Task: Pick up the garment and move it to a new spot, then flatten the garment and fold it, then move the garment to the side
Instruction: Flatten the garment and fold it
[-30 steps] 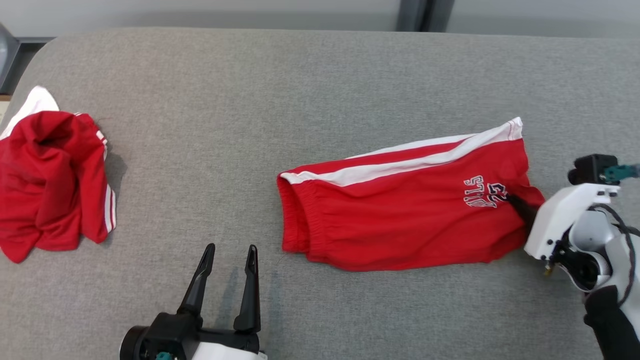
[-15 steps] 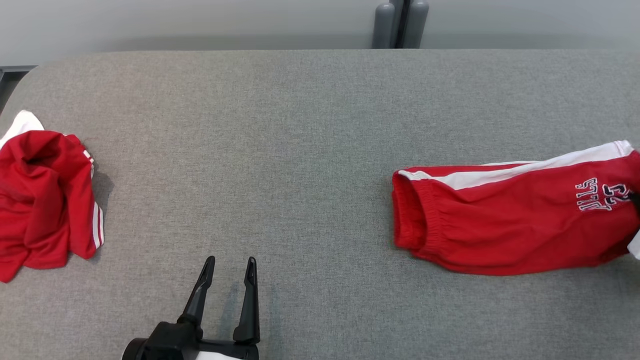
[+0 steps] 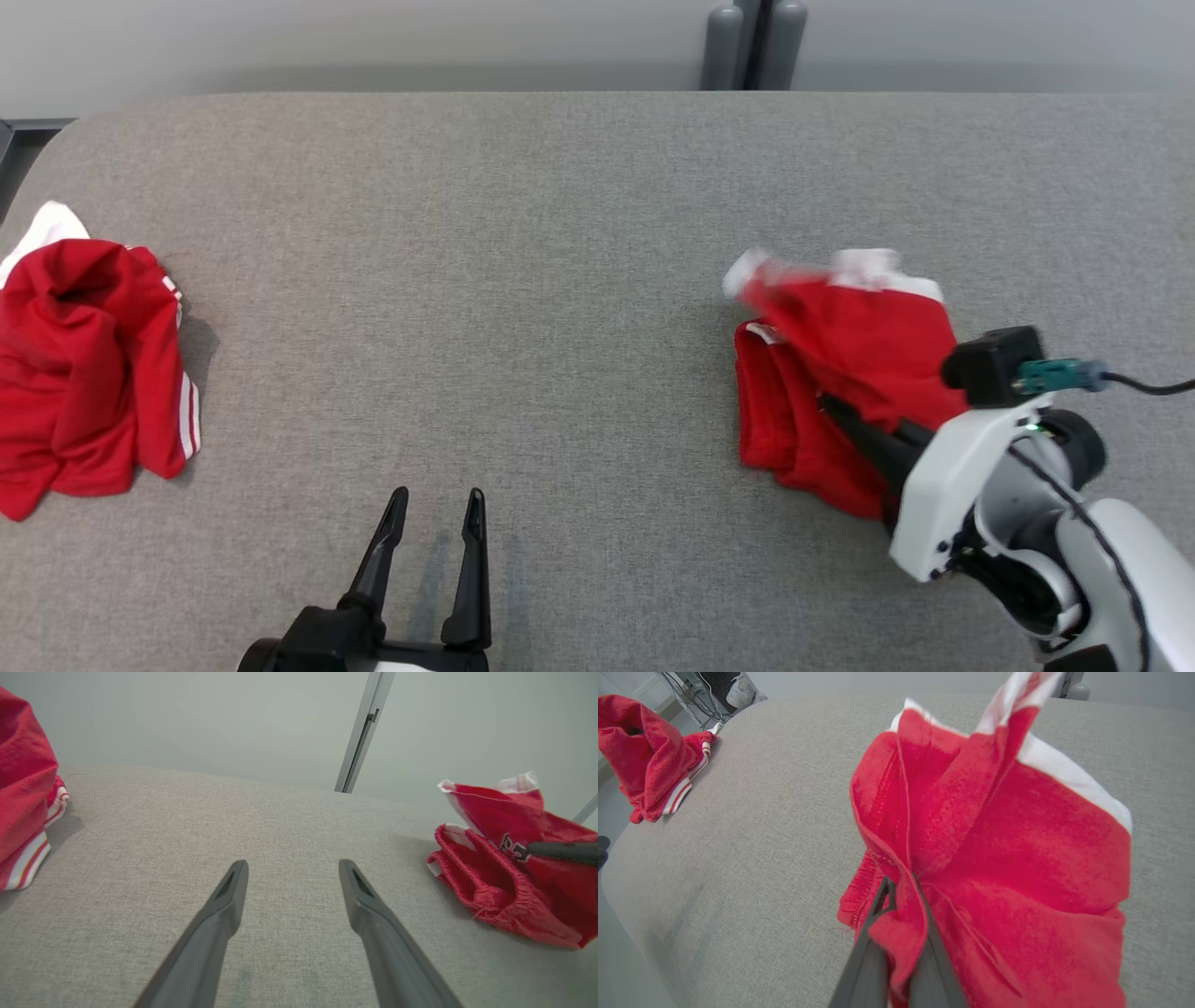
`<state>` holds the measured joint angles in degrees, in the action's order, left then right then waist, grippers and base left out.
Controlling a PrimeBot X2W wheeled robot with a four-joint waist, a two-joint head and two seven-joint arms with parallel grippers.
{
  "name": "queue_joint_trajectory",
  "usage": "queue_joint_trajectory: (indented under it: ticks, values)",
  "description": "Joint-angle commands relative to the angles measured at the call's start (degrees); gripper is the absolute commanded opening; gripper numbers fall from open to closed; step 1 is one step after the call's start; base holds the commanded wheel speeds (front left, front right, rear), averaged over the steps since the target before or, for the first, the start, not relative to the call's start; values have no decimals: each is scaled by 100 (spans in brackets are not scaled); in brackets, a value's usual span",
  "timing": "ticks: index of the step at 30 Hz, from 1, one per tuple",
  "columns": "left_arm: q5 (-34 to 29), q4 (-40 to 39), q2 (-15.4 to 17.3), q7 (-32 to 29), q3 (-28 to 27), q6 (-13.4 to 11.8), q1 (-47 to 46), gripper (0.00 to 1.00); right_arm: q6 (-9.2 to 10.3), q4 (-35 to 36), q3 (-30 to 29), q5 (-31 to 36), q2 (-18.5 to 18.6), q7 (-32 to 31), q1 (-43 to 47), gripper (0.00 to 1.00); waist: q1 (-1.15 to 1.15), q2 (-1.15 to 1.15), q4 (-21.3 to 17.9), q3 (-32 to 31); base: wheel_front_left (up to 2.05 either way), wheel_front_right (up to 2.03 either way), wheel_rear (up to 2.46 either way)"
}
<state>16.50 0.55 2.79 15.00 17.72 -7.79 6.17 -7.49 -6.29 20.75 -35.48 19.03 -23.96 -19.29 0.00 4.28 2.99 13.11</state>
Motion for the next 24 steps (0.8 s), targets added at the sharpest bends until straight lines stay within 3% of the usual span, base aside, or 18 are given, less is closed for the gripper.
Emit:
queue_joint_trajectory:
  ticks: [1,5,14,15,16,17,24]
  values:
    - [3,26,21,27,6,21,-94,100,0,-41,134,63,-94,-82,-65,0,0,0,52,15,0,0,0]
    - [35,67,23,27,49,4,-119,100,-3,-267,400,164,-366,-136,-128,0,0,0,230,-5,0,0,0]
    - [110,61,20,26,24,-62,23,100,-2,-506,528,315,-435,-79,-24,0,0,0,413,-49,0,0,0]
    - [113,58,21,27,17,-67,32,100,-2,-486,550,342,-441,-25,-24,18,0,0,403,-56,0,0,0]
    - [118,58,21,27,9,-73,51,100,-2,-466,581,361,-455,38,-19,48,0,0,381,-69,0,0,0]
    - [119,65,21,27,4,-75,74,100,-2,-471,566,366,-478,101,19,100,0,0,354,-90,0,0,0]
    - [20,167,21,27,-153,-34,222,100,-1,32,410,651,-363,1016,523,100,0,0,72,-382,0,0,0]
